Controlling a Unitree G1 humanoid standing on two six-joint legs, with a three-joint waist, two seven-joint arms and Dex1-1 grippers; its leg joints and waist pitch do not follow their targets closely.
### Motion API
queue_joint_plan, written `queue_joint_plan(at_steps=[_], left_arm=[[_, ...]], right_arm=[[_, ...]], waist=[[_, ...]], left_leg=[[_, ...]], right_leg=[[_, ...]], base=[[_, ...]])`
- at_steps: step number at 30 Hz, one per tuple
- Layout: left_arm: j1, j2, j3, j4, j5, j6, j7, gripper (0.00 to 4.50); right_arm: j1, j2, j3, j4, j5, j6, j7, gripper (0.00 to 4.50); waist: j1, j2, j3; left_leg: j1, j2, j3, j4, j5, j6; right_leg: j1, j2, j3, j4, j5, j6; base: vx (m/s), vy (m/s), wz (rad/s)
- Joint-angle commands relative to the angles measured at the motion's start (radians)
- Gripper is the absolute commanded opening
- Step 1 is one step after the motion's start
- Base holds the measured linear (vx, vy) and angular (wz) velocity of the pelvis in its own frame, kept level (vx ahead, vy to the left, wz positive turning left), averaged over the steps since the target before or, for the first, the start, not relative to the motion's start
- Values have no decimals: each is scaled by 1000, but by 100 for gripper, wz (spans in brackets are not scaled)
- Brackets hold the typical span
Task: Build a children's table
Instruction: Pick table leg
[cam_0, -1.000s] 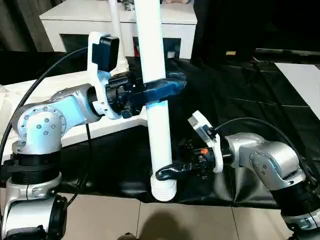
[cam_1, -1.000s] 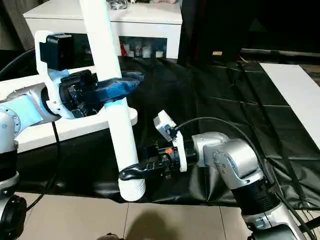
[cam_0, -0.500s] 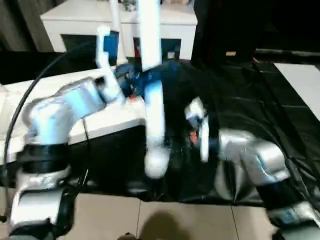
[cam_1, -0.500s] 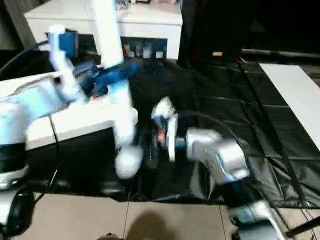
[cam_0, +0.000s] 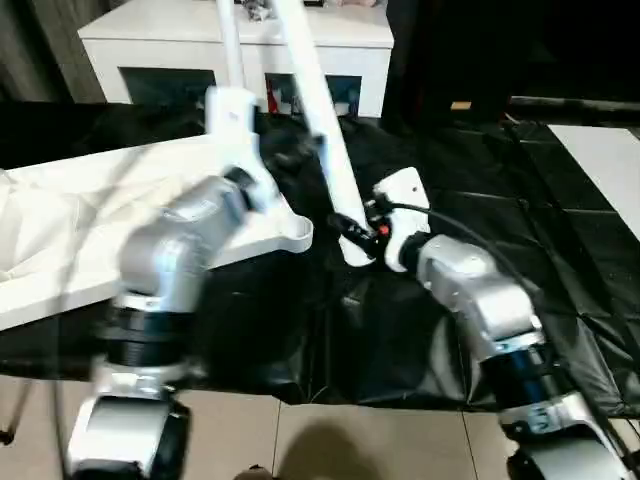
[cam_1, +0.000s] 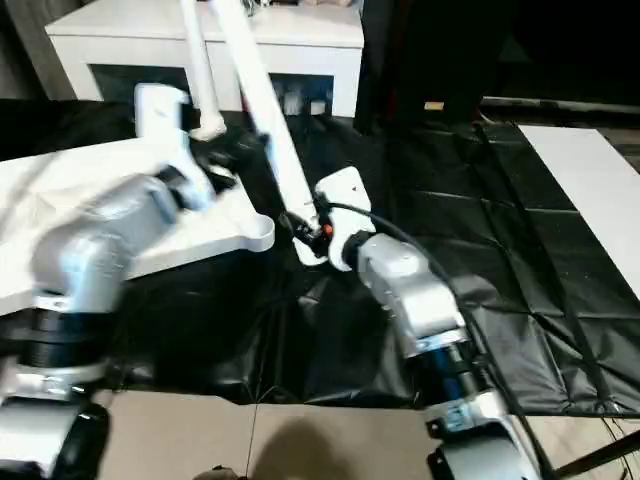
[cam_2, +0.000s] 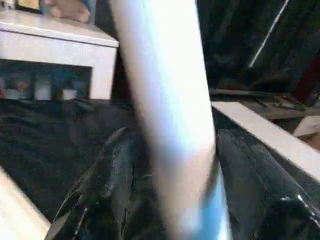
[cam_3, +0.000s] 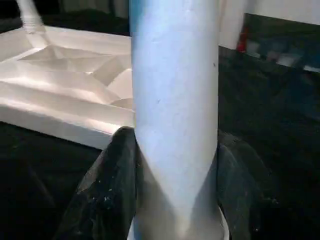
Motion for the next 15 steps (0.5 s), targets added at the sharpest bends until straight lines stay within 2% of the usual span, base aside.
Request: queue_joint_plan(at_steps=[1, 2, 3, 7, 8, 15], left_arm=[[-8, -34, 14, 20, -14, -2, 35, 285], [-9, -39, 20, 22, -17, -1, 40, 285], [-12, -71, 65, 38, -42, 5, 66, 285], [-10, -74, 80, 44, -44, 6, 69, 285], [-8, -70, 84, 41, -44, 8, 73, 256], [-15, -76, 121, 32, -51, 7, 84, 209]], right_arm=[[-25, 23, 8, 11, -8, -27, -27, 186], [-25, 25, 8, 12, -9, -29, -28, 186], [-26, 38, 3, 18, -20, -45, -32, 186], [-23, 45, -2, 19, -26, -49, -32, 186], [-22, 44, -4, 18, -24, -49, -32, 186], [-26, 42, -15, 28, -27, -60, -32, 186]], waist=[[-5, 0, -69], [-6, 1, -70], [-6, -1, -69], [-4, 0, -69], [-4, 0, -69], [-4, 3, -67]], left_leg=[[25, 47, -16, -68, -154, -23], [26, 48, -16, -68, -154, -23], [25, 47, -15, -67, -156, -25], [26, 46, -17, -68, -156, -18], [27, 47, -17, -68, -156, -18], [27, 48, -18, -71, -178, -25]], right_leg=[[44, -79, 47, -73, 24, -166], [43, -79, 46, -72, 32, -170], [44, -79, 46, -72, 34, -173], [44, -78, 47, -74, 30, -161], [43, -79, 47, -74, 30, -157], [41, -78, 48, -75, 17, -153]], base=[[0, 0, 0], [0, 0, 0], [0, 0, 0], [0, 0, 0], [0, 0, 0], [0, 0, 0]])
